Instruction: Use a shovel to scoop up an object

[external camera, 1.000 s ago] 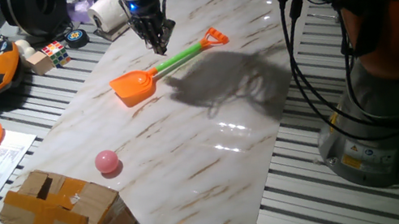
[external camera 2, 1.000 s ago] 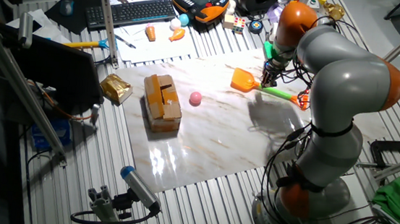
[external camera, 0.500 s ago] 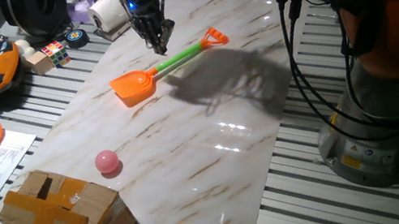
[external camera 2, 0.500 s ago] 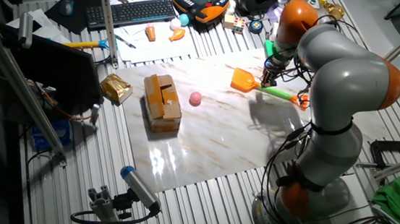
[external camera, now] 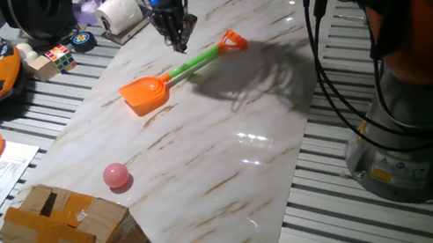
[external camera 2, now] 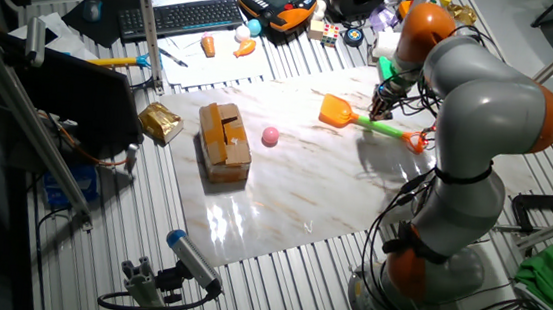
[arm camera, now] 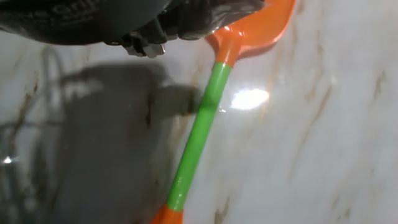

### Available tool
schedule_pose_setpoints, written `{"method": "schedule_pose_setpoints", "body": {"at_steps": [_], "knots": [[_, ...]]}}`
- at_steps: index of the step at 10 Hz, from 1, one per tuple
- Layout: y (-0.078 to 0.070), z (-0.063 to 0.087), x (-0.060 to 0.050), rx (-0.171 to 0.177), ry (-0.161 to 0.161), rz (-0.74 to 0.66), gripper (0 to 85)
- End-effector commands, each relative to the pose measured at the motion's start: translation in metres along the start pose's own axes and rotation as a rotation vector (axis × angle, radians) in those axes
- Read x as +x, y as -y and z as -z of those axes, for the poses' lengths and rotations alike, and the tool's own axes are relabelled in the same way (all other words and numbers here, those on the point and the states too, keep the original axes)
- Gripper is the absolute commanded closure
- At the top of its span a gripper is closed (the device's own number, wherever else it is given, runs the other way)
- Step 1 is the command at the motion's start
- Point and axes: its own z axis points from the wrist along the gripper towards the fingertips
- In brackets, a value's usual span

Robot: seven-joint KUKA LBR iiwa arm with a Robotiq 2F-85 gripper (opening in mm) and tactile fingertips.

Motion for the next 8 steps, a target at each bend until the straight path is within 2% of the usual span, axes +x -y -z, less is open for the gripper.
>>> {"method": "schedule_pose_setpoints", "body": {"at_steps": [1, 2, 4, 6, 8], "knots": [[0.0, -0.002, -0.004, -0.009, -0.003, -0.017, 84.3], [-0.001, -0.002, -0.006, -0.021, -0.007, -0.03, 84.3], [-0.004, 0.002, -0.013, -0.014, -0.039, -0.077, 84.3], [-0.003, 0.0, -0.018, -0.021, -0.029, -0.087, 84.3], [-0.005, -0.006, -0.023, -0.02, -0.041, -0.096, 84.3]]}}
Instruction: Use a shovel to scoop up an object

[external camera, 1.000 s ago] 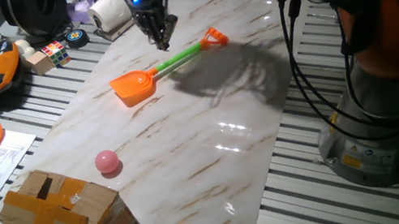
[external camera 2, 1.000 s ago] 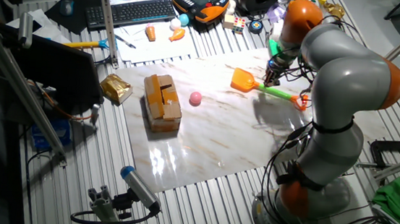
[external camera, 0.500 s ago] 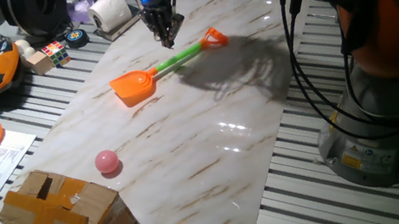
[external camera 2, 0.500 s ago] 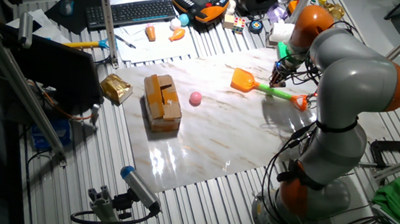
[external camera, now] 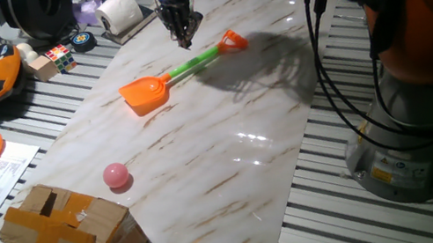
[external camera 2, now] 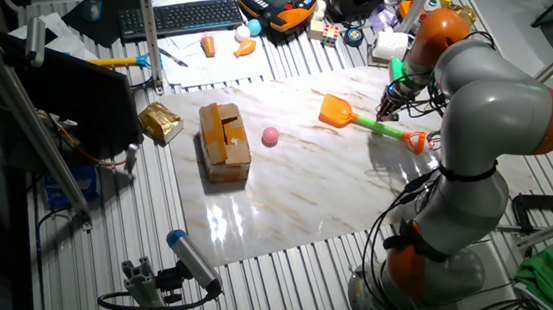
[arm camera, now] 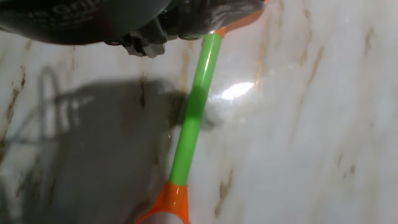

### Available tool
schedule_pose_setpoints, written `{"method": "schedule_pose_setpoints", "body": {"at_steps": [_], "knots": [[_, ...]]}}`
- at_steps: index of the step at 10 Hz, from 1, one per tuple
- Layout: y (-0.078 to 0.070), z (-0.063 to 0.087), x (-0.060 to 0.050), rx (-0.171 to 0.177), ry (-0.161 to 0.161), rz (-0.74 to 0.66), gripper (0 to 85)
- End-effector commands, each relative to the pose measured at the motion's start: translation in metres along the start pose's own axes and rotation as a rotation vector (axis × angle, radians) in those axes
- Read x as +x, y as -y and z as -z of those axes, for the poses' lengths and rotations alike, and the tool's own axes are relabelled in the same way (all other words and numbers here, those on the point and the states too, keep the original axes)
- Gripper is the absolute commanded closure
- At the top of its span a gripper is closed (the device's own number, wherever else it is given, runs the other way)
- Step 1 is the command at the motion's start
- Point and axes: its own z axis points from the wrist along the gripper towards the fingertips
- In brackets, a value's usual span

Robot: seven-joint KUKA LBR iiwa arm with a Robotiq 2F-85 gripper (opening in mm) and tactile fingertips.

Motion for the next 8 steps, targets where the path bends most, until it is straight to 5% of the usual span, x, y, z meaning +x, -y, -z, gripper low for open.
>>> {"method": "schedule_pose_setpoints", "body": {"at_steps": [1, 8], "knots": [[-0.001, -0.003, -0.002, 0.002, -0.007, -0.001, 84.3], [-0.007, -0.023, -0.015, -0.022, -0.067, -0.063, 84.3]]}}
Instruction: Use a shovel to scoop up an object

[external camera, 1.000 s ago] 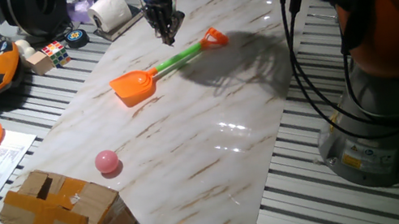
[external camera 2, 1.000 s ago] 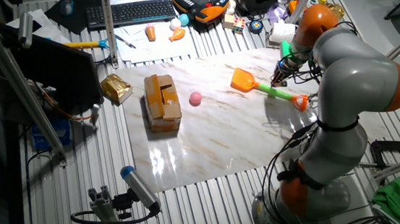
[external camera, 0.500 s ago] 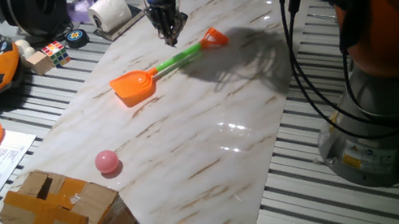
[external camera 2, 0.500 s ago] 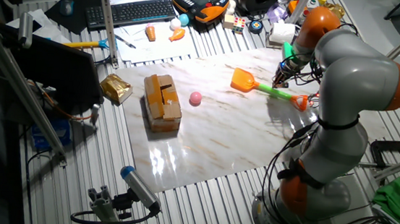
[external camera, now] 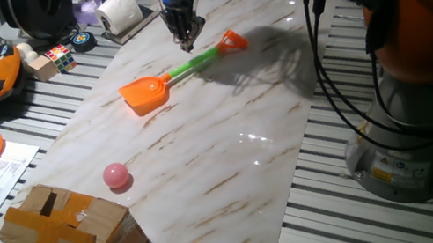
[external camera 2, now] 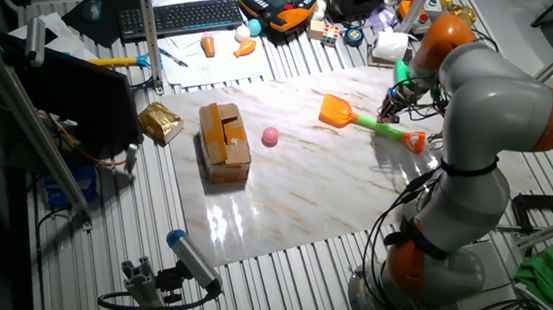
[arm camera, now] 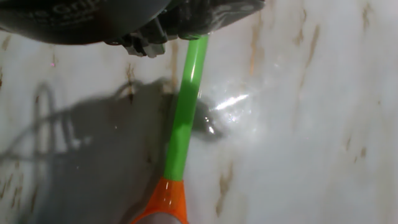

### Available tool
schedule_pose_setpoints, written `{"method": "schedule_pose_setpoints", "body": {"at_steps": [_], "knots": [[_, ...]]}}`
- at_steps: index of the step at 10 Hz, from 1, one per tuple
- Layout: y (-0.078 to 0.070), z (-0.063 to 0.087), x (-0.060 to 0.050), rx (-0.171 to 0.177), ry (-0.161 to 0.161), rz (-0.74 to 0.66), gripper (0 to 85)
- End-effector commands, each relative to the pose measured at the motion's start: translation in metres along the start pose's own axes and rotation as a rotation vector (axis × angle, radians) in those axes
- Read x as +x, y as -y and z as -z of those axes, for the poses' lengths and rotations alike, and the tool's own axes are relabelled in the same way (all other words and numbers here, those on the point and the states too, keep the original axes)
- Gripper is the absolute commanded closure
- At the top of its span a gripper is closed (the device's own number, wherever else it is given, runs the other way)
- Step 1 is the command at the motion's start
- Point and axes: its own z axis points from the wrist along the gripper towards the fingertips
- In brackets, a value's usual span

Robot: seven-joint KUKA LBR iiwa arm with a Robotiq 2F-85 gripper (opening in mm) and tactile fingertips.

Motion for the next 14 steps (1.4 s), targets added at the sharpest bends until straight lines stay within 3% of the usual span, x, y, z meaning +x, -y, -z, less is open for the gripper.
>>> {"method": "schedule_pose_setpoints", "body": {"at_steps": [1, 3, 6, 8, 14], "knots": [[0.0, -0.002, -0.002, -0.006, -0.012, -0.004, 84.3], [-0.001, -0.009, -0.006, 0.005, -0.061, 0.003, 84.3], [-0.005, -0.019, -0.01, -0.005, -0.069, -0.006, 84.3], [-0.007, -0.024, -0.012, 0.007, -0.081, -0.012, 84.3], [-0.008, -0.03, -0.015, 0.008, -0.11, 0.006, 81.3]]}}
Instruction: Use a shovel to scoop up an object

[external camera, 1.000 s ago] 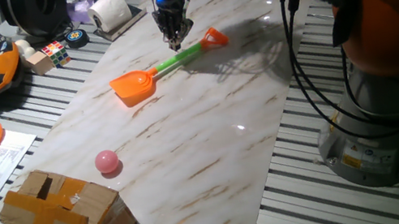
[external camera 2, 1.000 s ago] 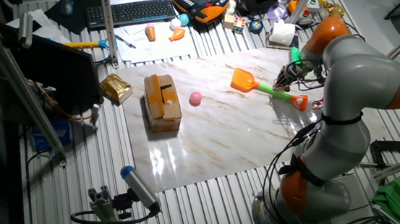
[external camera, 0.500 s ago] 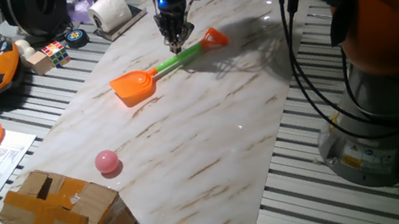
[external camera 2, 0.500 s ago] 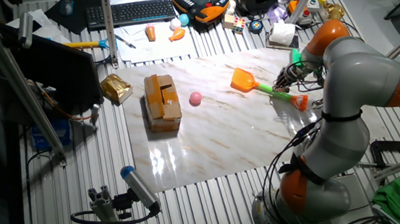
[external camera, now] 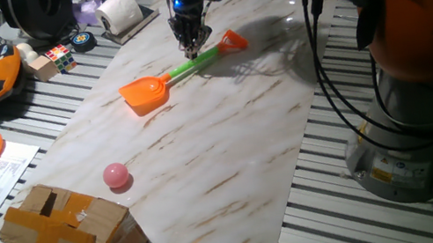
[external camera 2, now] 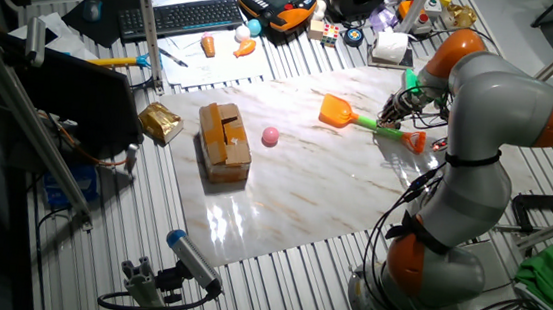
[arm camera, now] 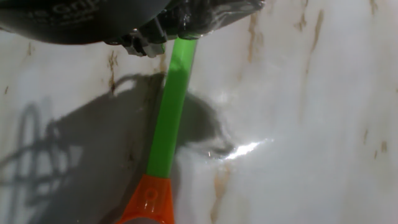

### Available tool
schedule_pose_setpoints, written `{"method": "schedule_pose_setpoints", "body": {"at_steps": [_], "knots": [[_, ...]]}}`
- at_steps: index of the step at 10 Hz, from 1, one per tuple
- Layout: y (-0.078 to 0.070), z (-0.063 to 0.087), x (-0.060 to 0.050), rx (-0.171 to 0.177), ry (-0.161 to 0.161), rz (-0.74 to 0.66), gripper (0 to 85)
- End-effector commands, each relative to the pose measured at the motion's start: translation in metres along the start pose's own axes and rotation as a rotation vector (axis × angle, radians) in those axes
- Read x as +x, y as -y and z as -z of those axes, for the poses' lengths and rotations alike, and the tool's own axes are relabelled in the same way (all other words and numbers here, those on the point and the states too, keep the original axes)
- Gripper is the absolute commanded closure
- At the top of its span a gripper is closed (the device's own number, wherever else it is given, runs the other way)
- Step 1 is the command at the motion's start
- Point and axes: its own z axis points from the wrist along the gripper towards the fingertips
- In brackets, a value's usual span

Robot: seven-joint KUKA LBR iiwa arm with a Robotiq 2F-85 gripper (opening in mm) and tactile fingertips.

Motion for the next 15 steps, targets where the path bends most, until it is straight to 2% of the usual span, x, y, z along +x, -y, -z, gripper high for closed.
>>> {"method": "schedule_pose_setpoints", "body": {"at_steps": [1, 2, 3, 4, 6, 12, 15], "knots": [[0.0, 0.0, 0.0, -0.003, -0.001, -0.005, 74.7], [0.0, -0.001, -0.001, -0.007, -0.008, -0.006, 66.0], [0.0, -0.002, -0.001, -0.008, -0.008, -0.007, 52.3], [-0.001, -0.002, -0.002, -0.008, -0.008, -0.009, 43.3], [-0.006, -0.005, -0.004, -0.007, -0.006, -0.01, 35.0], [-0.016, -0.017, -0.007, -0.012, -0.007, -0.004, 34.3], [-0.019, -0.024, -0.009, -0.007, -0.019, -0.013, 35.0]]}}
